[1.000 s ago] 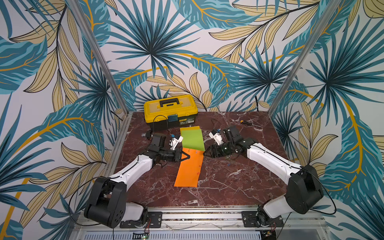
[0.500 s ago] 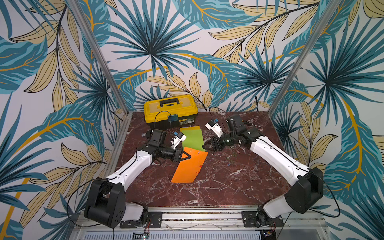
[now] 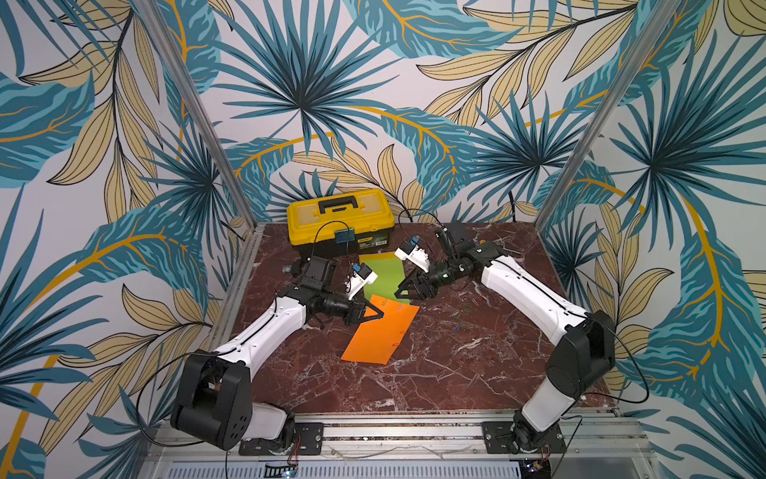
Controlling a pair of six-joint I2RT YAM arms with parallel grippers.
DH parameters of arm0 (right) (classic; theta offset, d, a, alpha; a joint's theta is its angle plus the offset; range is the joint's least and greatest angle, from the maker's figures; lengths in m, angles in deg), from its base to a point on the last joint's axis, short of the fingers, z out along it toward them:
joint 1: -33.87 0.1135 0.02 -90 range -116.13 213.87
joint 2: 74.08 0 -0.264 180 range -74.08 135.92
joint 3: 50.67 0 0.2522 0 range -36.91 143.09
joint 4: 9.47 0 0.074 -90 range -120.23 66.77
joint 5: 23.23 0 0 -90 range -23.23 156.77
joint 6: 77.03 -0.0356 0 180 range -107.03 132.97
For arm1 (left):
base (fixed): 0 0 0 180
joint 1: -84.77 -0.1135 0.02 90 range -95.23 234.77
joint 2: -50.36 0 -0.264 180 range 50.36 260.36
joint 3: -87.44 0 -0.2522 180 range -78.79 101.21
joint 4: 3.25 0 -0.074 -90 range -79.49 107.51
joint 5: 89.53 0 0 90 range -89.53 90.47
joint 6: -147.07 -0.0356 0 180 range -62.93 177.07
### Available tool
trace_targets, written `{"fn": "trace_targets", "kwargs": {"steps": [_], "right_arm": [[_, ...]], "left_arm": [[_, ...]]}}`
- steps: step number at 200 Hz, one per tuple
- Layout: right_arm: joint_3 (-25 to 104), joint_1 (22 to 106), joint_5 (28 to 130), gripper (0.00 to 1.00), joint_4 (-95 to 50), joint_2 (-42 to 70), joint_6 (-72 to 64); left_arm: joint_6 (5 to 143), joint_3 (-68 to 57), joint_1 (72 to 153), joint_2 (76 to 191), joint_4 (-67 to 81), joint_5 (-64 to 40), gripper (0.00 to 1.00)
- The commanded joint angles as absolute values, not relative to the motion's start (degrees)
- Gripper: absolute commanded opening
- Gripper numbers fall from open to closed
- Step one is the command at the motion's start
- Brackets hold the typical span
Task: Unclip the paperclips from the documents
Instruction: Remove the paper clip from the document.
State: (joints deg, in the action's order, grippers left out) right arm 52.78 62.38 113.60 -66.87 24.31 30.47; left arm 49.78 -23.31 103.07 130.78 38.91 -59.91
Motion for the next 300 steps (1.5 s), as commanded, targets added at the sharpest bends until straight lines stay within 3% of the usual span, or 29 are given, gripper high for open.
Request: {"fn": "trace_targets", "kwargs": {"steps": [1,147,247,300], "right_arm": [[53.5,63.0,117.7,0.43,-68.3,25.6,32.4],[53.4,65.6,120.8,0.34,-64.4,28.7,30.3],[52.1,65.6,121.8,0.12,-64.8,28.3,31.0],[51.0,65.7,121.6,0.1,-65.0,27.8,31.3]], "left_arm": [[47.2,-21.7,103.4,131.8,39.8,-61.1,0.0],[46.9,-21.7,103.9,131.4,40.3,-61.9,0.0],[47.0,-21.9,103.9,130.9,40.5,-61.8,0.0],[47.0,-21.9,103.8,130.9,40.5,-62.1,0.0]]}}
